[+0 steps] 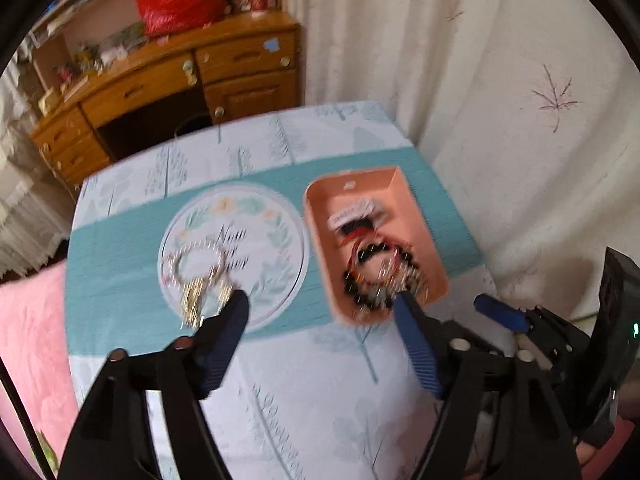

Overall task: Organize jewelry
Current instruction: 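Place the flower charm into the peach tray and open the left tool, then grasp the gold leaf bracelet with the right tool while the left tool approaches the pearl bracelet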

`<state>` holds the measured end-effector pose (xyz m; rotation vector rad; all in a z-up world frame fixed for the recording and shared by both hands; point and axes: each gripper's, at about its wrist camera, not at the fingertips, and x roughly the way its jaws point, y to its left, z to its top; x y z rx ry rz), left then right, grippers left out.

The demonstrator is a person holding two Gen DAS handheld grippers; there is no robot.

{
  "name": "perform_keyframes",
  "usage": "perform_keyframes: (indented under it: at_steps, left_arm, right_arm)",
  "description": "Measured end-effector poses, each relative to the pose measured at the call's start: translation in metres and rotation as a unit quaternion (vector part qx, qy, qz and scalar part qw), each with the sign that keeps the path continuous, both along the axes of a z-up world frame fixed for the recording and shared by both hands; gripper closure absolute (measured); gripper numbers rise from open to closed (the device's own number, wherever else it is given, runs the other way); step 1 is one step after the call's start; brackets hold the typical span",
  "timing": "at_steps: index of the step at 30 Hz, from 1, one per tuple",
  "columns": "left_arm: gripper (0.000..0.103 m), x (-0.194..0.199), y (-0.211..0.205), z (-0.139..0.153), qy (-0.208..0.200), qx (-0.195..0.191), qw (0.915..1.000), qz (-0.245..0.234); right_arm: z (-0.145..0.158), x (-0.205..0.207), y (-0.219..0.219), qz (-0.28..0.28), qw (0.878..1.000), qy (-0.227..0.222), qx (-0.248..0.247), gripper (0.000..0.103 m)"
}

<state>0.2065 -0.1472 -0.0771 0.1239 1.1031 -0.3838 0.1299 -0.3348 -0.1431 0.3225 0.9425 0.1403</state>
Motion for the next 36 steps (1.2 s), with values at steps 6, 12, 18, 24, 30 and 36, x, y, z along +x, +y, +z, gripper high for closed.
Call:
perform_keyframes:
  at_steps: [6,12,18,24,30,36]
  left_arm:
    - [0.023,-0.008,0.057,-0.001,0.077,-0.030,0.9964,0.018]
    - [0.018,-0.006,0.115,0.002,0.089,0.016,0.9959,0.003]
    - [0.015,0.006,0.175,-0.015,0.122,0.053,0.9909,-0.019]
    - [0.012,0.026,0.224,-0.039,0.171,0.089,0.9810,-0.017]
    - [0.010,0.059,0.248,-0.054,0.227,0.075,0.9708,0.016]
    - [0.010,0.103,0.244,-0.086,0.261,0.050,0.9630,0.042]
  right_arm:
    - [-0.001,-0.011,0.019,-0.049,0.998,0.032,0.006,0.034]
    - [-0.001,-0.018,0.052,-0.089,0.994,0.060,0.001,0.024]
    - [-0.015,-0.022,0.095,-0.127,0.987,0.095,0.011,0.023]
    - [-0.037,-0.021,0.146,-0.125,0.981,0.144,0.023,0.023]
    - [-0.052,-0.007,0.190,-0.057,0.983,0.174,0.000,0.023]
    - [-0.054,0.009,0.227,0.019,0.989,0.096,-0.112,0.023]
